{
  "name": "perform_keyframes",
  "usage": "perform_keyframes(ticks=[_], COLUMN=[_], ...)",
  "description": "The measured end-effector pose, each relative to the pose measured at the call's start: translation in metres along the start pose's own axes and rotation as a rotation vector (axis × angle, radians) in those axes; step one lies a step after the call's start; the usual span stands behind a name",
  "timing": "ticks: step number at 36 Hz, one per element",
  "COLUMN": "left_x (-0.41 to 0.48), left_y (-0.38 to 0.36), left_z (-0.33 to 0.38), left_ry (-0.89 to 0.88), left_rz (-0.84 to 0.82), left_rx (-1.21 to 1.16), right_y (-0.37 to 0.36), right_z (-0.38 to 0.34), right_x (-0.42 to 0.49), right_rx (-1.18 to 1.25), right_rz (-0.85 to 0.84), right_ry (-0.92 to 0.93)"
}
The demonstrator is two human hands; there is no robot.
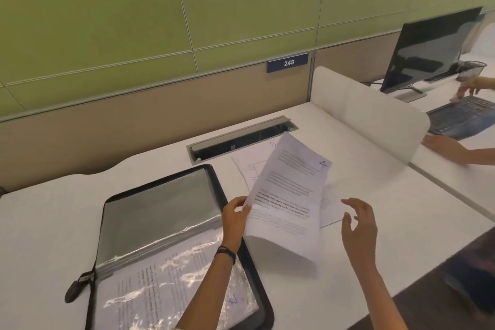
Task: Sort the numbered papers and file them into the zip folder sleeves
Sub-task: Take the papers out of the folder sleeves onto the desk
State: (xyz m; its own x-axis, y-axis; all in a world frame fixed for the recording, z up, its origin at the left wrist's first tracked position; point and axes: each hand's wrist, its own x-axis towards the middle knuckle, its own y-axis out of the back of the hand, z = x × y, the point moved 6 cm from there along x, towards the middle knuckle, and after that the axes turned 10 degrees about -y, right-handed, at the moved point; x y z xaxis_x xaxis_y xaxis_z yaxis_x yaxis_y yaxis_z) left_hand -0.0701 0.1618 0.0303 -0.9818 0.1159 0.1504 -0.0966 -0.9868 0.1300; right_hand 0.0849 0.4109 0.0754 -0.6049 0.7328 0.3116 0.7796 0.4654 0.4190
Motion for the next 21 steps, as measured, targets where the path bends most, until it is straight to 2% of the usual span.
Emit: perform_keyframes(ticks=[5,8,11,15,17,21], left_x=[-0.004,-0.009,-0.015,-0.022,-0.024,-0.028], left_y=[-0.006,-0.013,-0.018,-0.026,-0.029,-0.034], left_z=[-0.016,-0.022,-0.029,-0.032,-0.032,-0.033], left_ry=[0.132,0.176,0.21,0.215,0.218,0.231], left_rz=[0.029,0.015,0.013,-0.012,-0.02,-0.033], left_rx=[-0.104,-0.153,-0.2,-0.231,-0.241,-0.26], right_y=[-0.014,-0.02,-0.027,-0.046,-0.05,-0.055], right_z=[0.0,0.002,0.022,0.04,0.043,0.051], right_x=[-0.006,-0.012,-0.019,-0.033,-0.039,-0.047], right_rx=[0.0,-0.014,0.061,0.325,0.435,0.651], right_rz=[-0.094,-0.094,-0.105,-0.34,-0.381,-0.352], right_ry=[-0.004,-0.051,-0.34,-0.832,-0.96,-1.112])
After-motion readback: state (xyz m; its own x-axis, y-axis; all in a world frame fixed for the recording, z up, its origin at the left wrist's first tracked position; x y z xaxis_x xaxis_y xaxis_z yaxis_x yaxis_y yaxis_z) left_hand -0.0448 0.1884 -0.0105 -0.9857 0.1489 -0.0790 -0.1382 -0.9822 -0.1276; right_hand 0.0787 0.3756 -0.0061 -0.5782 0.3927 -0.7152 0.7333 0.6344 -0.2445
